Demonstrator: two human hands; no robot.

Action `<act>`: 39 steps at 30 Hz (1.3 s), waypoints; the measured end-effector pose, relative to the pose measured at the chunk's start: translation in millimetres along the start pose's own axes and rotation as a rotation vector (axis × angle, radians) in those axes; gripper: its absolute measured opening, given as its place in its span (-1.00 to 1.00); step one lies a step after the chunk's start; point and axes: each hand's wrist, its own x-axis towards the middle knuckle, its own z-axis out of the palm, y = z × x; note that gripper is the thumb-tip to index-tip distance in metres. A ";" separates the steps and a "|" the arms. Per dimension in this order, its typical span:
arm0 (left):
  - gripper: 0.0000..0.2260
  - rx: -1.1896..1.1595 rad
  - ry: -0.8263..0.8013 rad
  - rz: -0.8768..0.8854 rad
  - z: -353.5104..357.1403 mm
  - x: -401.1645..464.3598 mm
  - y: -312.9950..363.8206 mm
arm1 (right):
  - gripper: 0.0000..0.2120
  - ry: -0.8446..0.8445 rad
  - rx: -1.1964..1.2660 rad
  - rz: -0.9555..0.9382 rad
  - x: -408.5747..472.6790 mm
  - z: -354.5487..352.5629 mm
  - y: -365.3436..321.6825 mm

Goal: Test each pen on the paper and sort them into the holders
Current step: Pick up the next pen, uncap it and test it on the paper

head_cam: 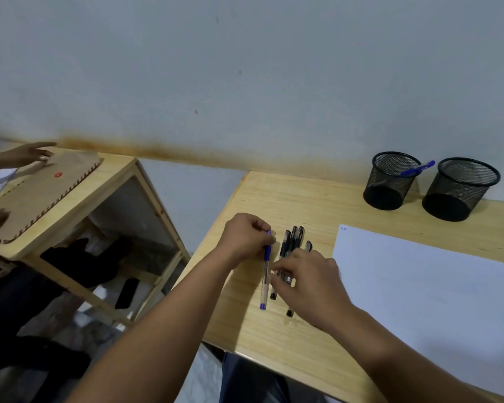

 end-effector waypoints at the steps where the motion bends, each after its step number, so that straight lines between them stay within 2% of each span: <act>1: -0.87 -0.076 -0.005 -0.008 -1.0 -2.8 0.4 | -0.76 0.017 0.034 0.010 -0.1 -1.6 -0.9; 6: -0.82 -0.456 -0.009 -0.047 -3.4 -28.8 10.0 | -0.89 0.077 0.428 0.140 -4.2 -15.3 -5.5; 11: -0.79 -0.703 -0.013 -0.044 6.2 -52.6 18.7 | -0.92 0.102 0.699 0.266 -10.4 -29.2 3.5; 17: -0.82 -0.807 -0.095 -0.006 26.7 -73.7 31.6 | -0.95 0.104 0.680 0.269 -26.6 -57.4 32.1; 26: -0.82 -0.817 -0.280 0.032 55.3 -85.3 49.1 | -0.95 0.030 0.796 0.261 -42.5 -90.9 54.8; 29: -0.80 -0.726 -0.301 0.068 56.3 -84.0 49.4 | -0.98 0.058 0.757 0.265 -45.8 -90.6 60.9; 34: -0.83 -0.560 -0.328 0.096 55.3 -83.9 52.7 | -0.91 0.173 0.634 0.275 -47.1 -86.1 64.5; 39: -0.92 -0.427 -0.339 0.158 54.0 -79.8 52.3 | -0.86 0.174 0.624 0.275 -45.7 -85.1 59.9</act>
